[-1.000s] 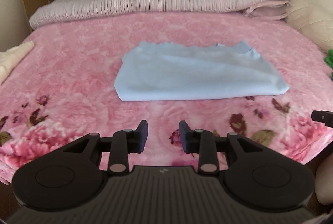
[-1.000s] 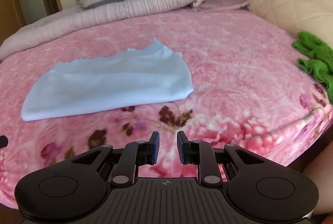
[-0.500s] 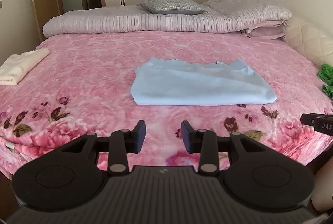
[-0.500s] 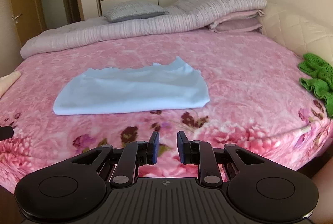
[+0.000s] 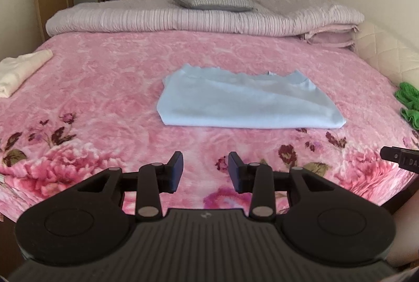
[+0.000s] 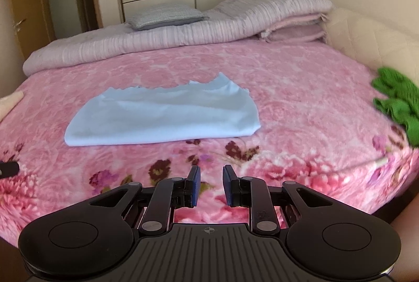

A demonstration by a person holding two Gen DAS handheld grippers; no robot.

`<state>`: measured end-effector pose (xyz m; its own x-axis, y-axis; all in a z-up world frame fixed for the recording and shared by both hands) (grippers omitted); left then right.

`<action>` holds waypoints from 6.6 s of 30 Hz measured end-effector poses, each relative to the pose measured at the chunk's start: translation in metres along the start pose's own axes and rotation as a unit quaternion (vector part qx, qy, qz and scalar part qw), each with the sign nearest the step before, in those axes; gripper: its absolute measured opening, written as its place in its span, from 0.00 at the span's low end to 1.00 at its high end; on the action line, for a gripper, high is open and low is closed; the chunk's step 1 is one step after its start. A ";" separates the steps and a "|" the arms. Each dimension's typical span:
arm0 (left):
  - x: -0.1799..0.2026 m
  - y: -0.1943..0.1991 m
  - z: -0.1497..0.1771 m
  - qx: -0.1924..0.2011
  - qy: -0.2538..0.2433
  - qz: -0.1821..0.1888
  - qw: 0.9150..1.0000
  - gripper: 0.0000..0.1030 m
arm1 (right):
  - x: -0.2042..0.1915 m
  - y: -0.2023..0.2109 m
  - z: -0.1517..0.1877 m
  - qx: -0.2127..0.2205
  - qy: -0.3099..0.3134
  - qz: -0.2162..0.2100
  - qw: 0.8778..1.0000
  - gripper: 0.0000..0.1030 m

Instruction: Fold clothes

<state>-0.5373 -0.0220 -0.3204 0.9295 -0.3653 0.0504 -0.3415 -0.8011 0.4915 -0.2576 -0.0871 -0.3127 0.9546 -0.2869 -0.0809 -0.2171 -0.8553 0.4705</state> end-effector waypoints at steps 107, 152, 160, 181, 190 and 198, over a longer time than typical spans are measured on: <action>-0.105 -0.317 -0.012 -0.119 0.432 0.184 0.875 0.37 | -0.001 -0.293 0.007 -0.102 -0.461 -0.105 0.876 0.30; -0.167 -0.275 -0.014 -0.037 0.323 0.129 0.937 0.26 | -0.112 -0.286 -0.023 -0.093 -0.219 -0.224 0.945 0.23; -0.180 -0.252 0.022 -0.075 0.434 0.113 0.891 0.50 | -0.053 -0.269 0.010 -0.126 -0.426 -0.221 0.868 0.80; -0.110 -0.190 0.038 -0.094 0.372 0.179 0.906 0.27 | -0.081 -0.222 0.015 -0.176 -0.250 -0.239 0.922 0.27; -0.115 -0.148 0.042 -0.105 0.339 0.161 0.921 0.34 | -0.050 -0.174 0.040 -0.200 -0.211 -0.215 0.932 0.50; -0.131 -0.216 -0.022 -0.059 0.285 0.136 0.947 0.53 | -0.048 -0.215 -0.007 -0.121 -0.189 -0.183 0.957 0.55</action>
<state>-0.5826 0.2096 -0.4146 0.7447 -0.2086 0.6340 -0.5930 -0.6427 0.4851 -0.2552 0.1133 -0.4042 0.8054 -0.1623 -0.5701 0.2154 -0.8160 0.5365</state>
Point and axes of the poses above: each gripper's, at about its wrist camera, not at the fingertips, and y roughly against the way its jaws point, x to its right, z to its underside, the point moved 8 cm from there along -y, roughly the way its jaws point, and after that the axes turned 12 degrees about x, right-handed, at the moved point
